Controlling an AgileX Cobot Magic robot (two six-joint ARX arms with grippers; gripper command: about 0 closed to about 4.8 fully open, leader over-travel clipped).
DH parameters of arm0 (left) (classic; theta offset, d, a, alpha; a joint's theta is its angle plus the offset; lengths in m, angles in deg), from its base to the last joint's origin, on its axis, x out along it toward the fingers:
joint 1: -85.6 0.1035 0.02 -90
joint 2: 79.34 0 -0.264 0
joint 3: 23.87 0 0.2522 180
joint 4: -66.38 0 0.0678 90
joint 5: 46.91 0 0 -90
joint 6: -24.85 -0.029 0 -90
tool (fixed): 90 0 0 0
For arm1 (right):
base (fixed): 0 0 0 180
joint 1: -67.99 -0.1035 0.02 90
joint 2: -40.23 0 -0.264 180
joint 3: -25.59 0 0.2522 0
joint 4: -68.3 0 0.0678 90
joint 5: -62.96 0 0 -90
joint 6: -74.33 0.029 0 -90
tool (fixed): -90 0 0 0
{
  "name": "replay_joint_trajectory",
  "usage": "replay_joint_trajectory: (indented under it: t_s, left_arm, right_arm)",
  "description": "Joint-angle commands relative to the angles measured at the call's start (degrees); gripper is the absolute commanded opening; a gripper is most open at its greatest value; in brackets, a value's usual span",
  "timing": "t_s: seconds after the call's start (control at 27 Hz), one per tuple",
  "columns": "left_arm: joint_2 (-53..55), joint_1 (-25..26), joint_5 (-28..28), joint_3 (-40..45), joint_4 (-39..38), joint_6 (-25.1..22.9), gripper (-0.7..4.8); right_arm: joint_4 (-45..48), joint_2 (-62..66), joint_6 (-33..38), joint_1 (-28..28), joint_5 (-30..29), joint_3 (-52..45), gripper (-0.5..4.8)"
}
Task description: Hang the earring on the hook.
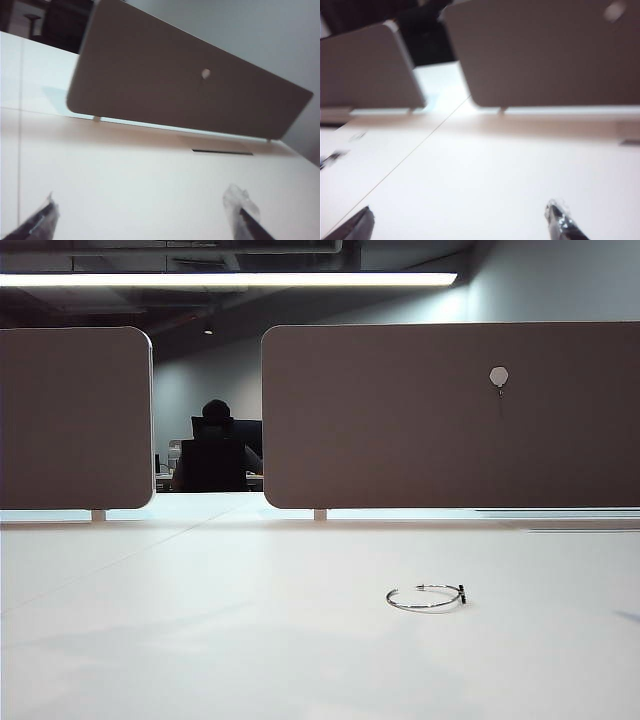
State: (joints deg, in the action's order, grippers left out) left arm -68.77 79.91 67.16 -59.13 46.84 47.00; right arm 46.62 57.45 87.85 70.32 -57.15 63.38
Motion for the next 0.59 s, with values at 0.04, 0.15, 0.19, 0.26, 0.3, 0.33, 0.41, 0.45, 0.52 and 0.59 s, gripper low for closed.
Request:
replay_joint_trajectory:
  t_s: [0.04, 0.15, 0.19, 0.26, 0.3, 0.33, 0.41, 0.45, 0.52, 0.59]
  left_arm:
    - [7.7, -5.1, 0.4, -3.0, 0.3, -5.4, 4.79]
    - [15.2, -10.3, 0.1, -5.0, 0.3, -6.3, 4.79]
    - [18.0, -12.2, -0.1, -5.7, 0.3, -7.1, 4.79]
    - [23.1, -15.1, -2.0, -6.8, 0.4, -9.3, 4.79]
    - [24.6, -16.2, -2.5, -7.1, 0.4, -10.3, 4.79]
    - [26.7, -17.6, -3.2, -7.3, 0.7, -11.5, 4.79]
    - [29.2, -19.6, -5.2, -7.3, 0.7, -12.5, 4.79]
    - [30.2, -20.4, -6.6, -7.4, 0.7, -12.5, 4.79]
    - [31.4, -21.9, -9.6, -7.4, 0.7, -12.5, 4.79]
    - [32.1, -22.9, -11.4, -7.4, 0.5, -12.5, 4.79]
  right_arm:
    - [0.4, 5.2, 0.4, -2.0, -4.2, 0.2, 4.79]
    - [0.5, 10.3, 0.4, -7.6, 0.1, 0.2, 4.79]
    - [0.5, 13.2, 0.4, -11.2, 3.3, 0.3, 4.79]
    - [0.5, 18.8, 0.4, -18.4, 10.0, 0.9, 4.79]
    - [0.5, 21.7, 0.4, -21.9, 13.6, 1.3, 4.79]
    - [0.5, 25.3, 0.4, -25.9, 18.1, 2.2, 4.79]
    - [0.5, 33.2, 0.4, -32.4, 24.4, 4.7, 4.67]
    - [0.5, 36.4, 0.4, -34.0, 25.9, 6.0, 4.67]
    - [0.5, 44.4, 0.4, -36.5, 29.2, 9.2, 4.66]
    - [0.5, 50.4, 0.4, -37.2, 31.3, 11.8, 4.58]
